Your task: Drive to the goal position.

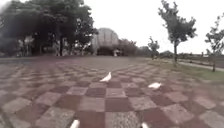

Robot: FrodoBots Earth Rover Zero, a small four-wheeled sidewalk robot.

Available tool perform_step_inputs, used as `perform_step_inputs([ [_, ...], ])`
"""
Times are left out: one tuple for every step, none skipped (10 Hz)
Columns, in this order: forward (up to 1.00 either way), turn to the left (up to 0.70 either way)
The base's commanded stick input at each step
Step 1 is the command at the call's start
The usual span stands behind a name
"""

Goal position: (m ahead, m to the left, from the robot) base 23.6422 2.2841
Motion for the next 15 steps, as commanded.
perform_step_inputs([
  [-0.64, 0.0],
  [-0.68, 0.0],
  [-0.4, 0.0],
  [-0.12, 0.0],
  [0.0, 0.0],
  [0.0, 0.0],
  [0.0, 0.0],
  [0.0, 0.0],
  [0.0, 0.0],
  [0.0, 0.0],
  [0.0, 0.0],
  [0.0, 0.0],
  [0.0, 0.0],
  [0.03, -0.01],
  [0.62, -0.24],
])
